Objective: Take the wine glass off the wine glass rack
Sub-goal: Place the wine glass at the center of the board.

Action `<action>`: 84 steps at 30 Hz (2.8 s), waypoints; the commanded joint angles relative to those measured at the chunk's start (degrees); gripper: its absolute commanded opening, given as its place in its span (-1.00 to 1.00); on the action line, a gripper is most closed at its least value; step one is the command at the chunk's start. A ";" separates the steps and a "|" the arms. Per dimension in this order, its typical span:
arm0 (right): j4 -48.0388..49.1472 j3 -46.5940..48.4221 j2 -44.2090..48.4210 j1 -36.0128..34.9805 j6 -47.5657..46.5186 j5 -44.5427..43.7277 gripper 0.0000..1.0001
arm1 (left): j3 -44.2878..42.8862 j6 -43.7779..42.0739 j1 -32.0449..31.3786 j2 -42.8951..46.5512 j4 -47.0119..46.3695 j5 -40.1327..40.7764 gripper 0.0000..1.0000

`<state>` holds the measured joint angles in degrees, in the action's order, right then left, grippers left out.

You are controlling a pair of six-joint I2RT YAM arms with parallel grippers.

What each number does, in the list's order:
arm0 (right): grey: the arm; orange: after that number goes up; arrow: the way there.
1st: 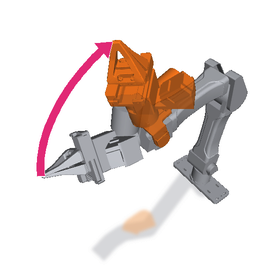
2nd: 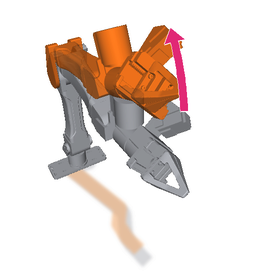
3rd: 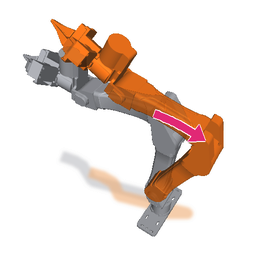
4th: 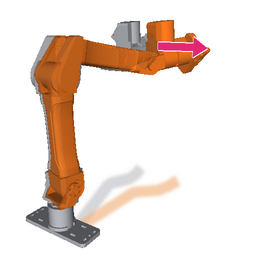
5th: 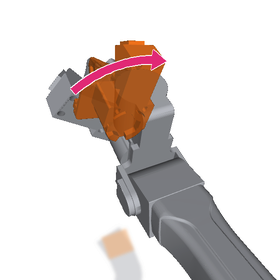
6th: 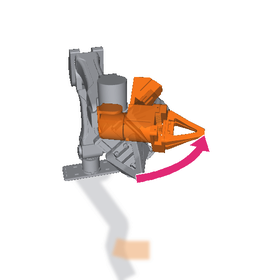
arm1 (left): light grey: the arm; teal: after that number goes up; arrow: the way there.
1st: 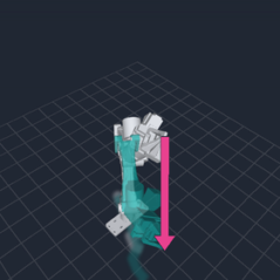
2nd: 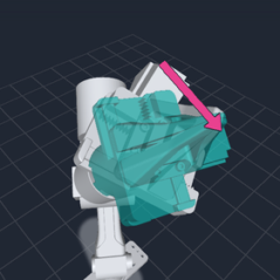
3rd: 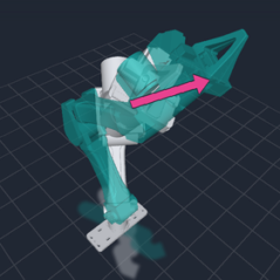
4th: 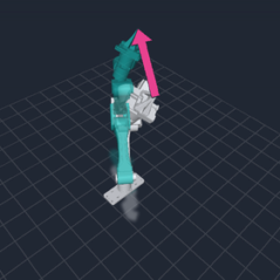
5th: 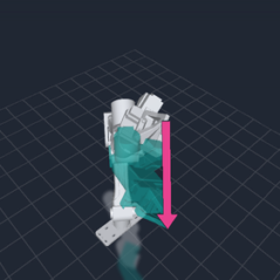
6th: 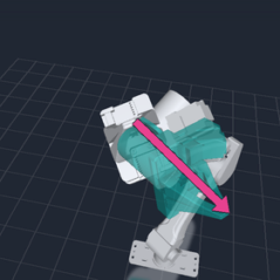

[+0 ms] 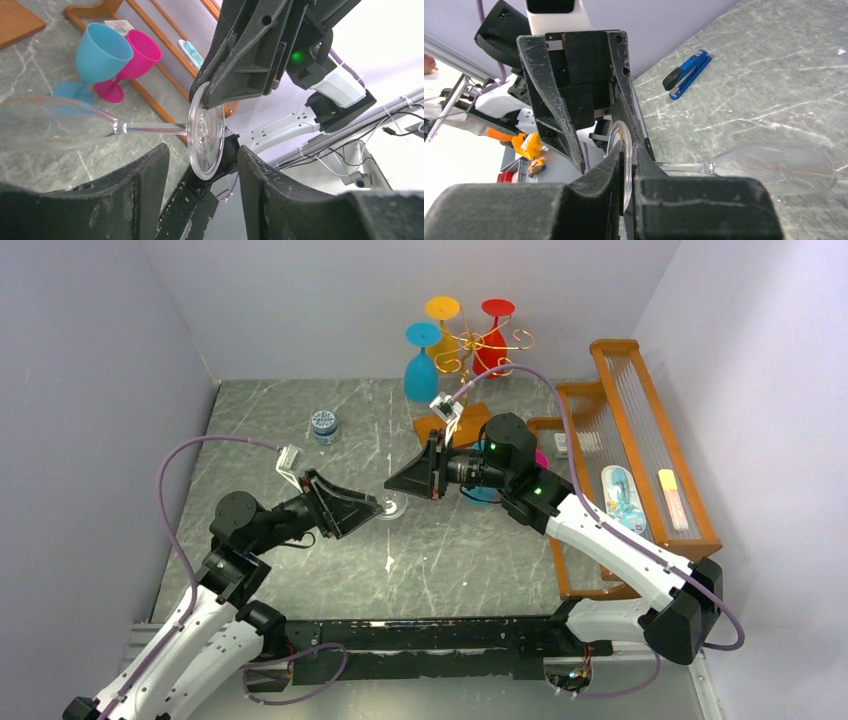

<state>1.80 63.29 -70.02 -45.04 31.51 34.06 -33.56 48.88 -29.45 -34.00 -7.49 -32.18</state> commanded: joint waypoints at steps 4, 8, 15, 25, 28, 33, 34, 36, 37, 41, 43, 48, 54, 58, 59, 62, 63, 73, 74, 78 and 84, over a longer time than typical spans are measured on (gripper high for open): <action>6.38 -0.29 -0.53 -0.36 2.03 2.36 -1.00 | 0.78 3.83 0.10 -1.94 -6.46 -3.31 -0.10; 6.66 -0.03 -0.85 -0.40 2.02 1.72 -1.00 | 1.13 4.47 0.10 -3.29 -7.79 -5.34 -0.17; 6.90 0.22 -1.48 -0.40 2.34 2.73 -1.00 | 1.05 4.18 0.14 -3.51 -8.09 -4.31 -0.61; 5.42 0.61 -1.82 -0.40 1.30 3.65 -0.96 | 0.33 2.13 0.10 -3.37 -5.94 -4.08 -0.90; 3.63 1.81 -2.18 -0.40 0.27 3.40 -0.85 | -0.60 0.13 0.11 -3.43 -3.61 -4.37 -0.90; 2.73 2.35 -2.34 -0.40 0.28 3.40 -0.74 | -1.42 -2.14 0.12 -3.08 -1.28 -4.36 -0.90; 2.61 2.32 -2.27 -0.40 0.21 3.38 -0.70 | -1.42 -2.37 0.12 -2.95 -1.22 -4.38 -0.90; 2.55 2.40 -2.08 -0.40 0.10 3.38 -0.67 | -1.49 -2.85 0.10 -2.75 -1.21 -4.54 -0.90; 2.44 2.49 -2.05 -0.40 0.13 3.38 -0.65 | -1.57 -3.35 0.13 -2.71 -1.07 -4.62 -0.90; 1.84 3.41 -2.29 -0.40 -0.19 3.58 -0.51 | -2.69 -6.44 0.10 -2.02 2.13 -3.55 -0.90; 1.12 3.94 -2.23 -0.36 -0.67 3.28 -0.42 | -3.37 -8.86 0.13 -1.31 3.82 -3.31 -0.90; -0.90 4.56 -1.46 -0.40 -2.14 1.01 -0.07 | -4.59 -15.01 0.12 0.38 7.33 -3.19 -0.90; -5.69 5.63 -0.13 -0.17 -4.06 -7.82 0.20 | -4.28 -23.15 0.10 2.23 12.00 -6.13 -0.90; -8.86 6.65 0.17 1.18 -4.46 -10.94 0.24 | -4.73 -33.21 0.10 4.28 17.82 -8.15 -0.90; -8.90 6.47 0.23 1.84 -3.99 -10.97 0.26 | -4.45 -35.09 0.10 4.86 18.74 -8.65 -0.90; -9.54 6.40 -0.14 4.24 -2.36 -9.39 0.26 | -3.34 -41.77 0.10 6.19 19.48 -14.83 -0.90; -9.66 6.30 -0.33 4.98 -1.94 -8.52 0.27 | -2.89 -44.69 0.17 6.75 19.52 -17.45 -0.90; -8.46 6.01 -1.88 7.57 0.46 -1.15 0.33 | -1.44 -69.11 0.11 11.10 28.47 -19.85 -0.90; -8.55 6.25 -2.06 7.58 0.34 -0.58 0.33 | -1.69 -70.78 0.10 10.99 29.99 -19.72 -0.90; -8.91 7.61 -3.36 7.59 -0.45 2.16 0.34 | -2.25 -76.59 0.11 10.21 33.43 -20.59 -0.90; -10.42 9.40 -4.63 7.59 -0.67 0.58 0.36 | -1.88 -80.79 0.16 9.91 35.56 -19.84 -0.90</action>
<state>-7.66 70.54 -74.19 -37.56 31.24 34.46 -35.00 -24.84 -29.34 -23.83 26.68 -50.89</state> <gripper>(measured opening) 0.676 0.081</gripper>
